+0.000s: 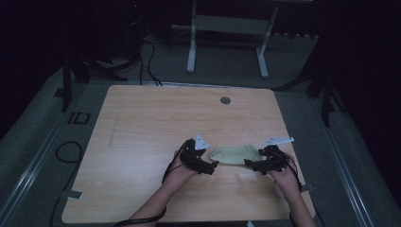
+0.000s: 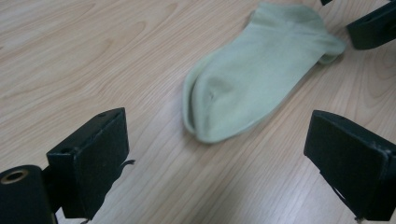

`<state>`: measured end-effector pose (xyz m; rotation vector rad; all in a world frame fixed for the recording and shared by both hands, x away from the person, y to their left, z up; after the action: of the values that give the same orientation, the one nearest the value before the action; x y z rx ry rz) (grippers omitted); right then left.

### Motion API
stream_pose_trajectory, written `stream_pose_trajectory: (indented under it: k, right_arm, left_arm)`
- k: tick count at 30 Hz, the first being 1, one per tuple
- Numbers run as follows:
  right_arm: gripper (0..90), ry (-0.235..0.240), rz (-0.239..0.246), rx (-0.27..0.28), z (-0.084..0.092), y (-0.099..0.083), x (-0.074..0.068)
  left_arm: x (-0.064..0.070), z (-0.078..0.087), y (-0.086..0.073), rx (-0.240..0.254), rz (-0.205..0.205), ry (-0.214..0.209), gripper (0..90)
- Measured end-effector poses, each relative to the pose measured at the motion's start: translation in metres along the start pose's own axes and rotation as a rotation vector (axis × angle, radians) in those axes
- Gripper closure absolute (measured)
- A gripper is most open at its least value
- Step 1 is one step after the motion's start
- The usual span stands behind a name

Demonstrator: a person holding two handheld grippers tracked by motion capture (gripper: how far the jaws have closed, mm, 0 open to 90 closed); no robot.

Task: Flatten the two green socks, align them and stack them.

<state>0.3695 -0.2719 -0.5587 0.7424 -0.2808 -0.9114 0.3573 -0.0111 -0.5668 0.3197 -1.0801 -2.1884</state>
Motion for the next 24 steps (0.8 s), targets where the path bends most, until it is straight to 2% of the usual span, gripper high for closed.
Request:
stream_pose_trajectory:
  k: [3, 10, 13, 16, 20, 24]
  right_arm:
    - [13.7, -0.009, 0.022, 0.028, 0.001, -0.003, -0.002]
    - [13.2, -0.007, 0.043, 0.033, 0.005, -0.011, -0.003]
    - [12.9, -0.016, 0.053, 0.034, 0.006, -0.016, -0.003]
    - [12.6, -0.046, 0.07, 0.047, 0.01, -0.024, -0.001]
    - [12.6, -0.061, 0.062, 0.067, 0.014, -0.034, 0.003]
    - [12.6, -0.041, 0.053, 0.082, 0.017, -0.042, 0.004]
  left_arm:
    - [-0.003, 0.005, -0.007, -0.001, 0.007, 0.005, 6.5]
    - [-0.008, 0.015, -0.018, -0.007, 0.007, 0.007, 6.5]
    - [-0.009, 0.02, -0.024, -0.006, 0.018, 0.002, 6.5]
    - [-0.009, 0.029, -0.033, -0.01, 0.018, 0.005, 6.5]
    - [-0.01, 0.035, -0.041, -0.02, 0.023, 0.0, 6.5]
    - [-0.012, 0.041, -0.052, -0.025, 0.008, 0.011, 6.5]
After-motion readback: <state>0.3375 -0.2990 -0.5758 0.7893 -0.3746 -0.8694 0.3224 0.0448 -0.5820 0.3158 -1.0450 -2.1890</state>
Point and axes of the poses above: each handheld gripper's, and its own axes: z roughly backward along the jaws, y roughly out of its top, x roughly to its right, the point moved 4 cm from there along -z, roughly forward along the jaws, and after that the axes turned 3 degrees about -y, right-handed, at the moved point
